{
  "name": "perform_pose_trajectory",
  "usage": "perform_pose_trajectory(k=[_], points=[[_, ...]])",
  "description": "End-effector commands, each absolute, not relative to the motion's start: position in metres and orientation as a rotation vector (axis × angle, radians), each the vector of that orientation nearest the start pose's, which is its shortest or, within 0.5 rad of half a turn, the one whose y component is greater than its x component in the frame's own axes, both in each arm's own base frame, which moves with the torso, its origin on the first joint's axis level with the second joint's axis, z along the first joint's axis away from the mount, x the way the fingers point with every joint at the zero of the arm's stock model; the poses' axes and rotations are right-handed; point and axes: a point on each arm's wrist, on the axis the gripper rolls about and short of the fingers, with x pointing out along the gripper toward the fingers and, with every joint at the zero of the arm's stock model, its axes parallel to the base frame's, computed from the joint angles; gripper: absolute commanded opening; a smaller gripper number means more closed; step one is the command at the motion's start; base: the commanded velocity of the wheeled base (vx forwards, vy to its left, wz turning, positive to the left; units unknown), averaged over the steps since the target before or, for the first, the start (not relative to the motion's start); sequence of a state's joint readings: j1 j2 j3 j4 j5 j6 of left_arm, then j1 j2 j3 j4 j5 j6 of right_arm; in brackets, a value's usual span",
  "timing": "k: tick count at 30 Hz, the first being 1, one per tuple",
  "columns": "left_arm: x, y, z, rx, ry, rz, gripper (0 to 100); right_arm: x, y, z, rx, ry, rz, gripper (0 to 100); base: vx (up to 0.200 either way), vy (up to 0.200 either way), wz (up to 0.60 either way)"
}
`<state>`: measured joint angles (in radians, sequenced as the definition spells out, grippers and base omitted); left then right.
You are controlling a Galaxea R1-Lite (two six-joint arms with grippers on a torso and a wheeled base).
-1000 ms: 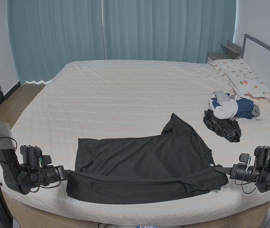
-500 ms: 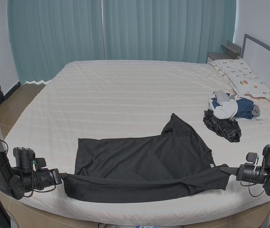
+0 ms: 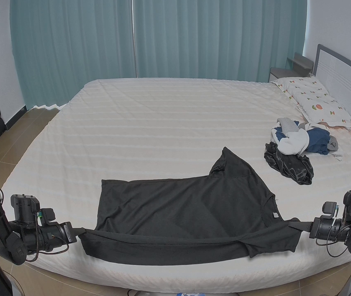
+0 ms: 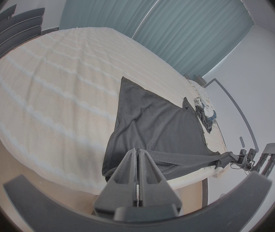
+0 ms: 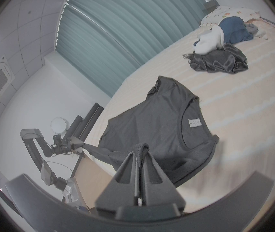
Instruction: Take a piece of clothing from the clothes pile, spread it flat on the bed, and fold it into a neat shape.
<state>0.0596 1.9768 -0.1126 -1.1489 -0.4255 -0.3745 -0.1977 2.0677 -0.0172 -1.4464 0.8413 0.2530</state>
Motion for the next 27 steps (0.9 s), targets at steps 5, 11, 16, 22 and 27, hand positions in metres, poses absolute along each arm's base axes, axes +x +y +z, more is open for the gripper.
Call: perform_pose_trajectory(k=[5,11,16,22,27], points=[[0.209,0.002,0.017,-0.539,0.795,-0.217,0,0.198,-0.029,0.012,0.515,0.662,0.539,0,0.000,0.000,0.00],[0.213,0.003,0.021,-0.571,0.771,-0.207,0,0.199,-0.029,0.007,0.515,0.677,0.520,0,0.000,0.000,0.00],[0.222,0.003,0.022,-0.625,0.747,-0.190,0,0.210,-0.032,-0.005,0.518,0.682,0.503,0,0.000,0.000,0.00],[0.228,0.004,0.021,-0.641,0.738,-0.178,0,0.225,-0.033,-0.014,0.481,0.616,0.519,0,0.000,0.000,0.00],[0.237,0.005,0.015,-0.639,0.746,-0.171,0,0.245,-0.035,-0.012,0.510,0.578,0.519,0,0.000,0.000,0.00]])
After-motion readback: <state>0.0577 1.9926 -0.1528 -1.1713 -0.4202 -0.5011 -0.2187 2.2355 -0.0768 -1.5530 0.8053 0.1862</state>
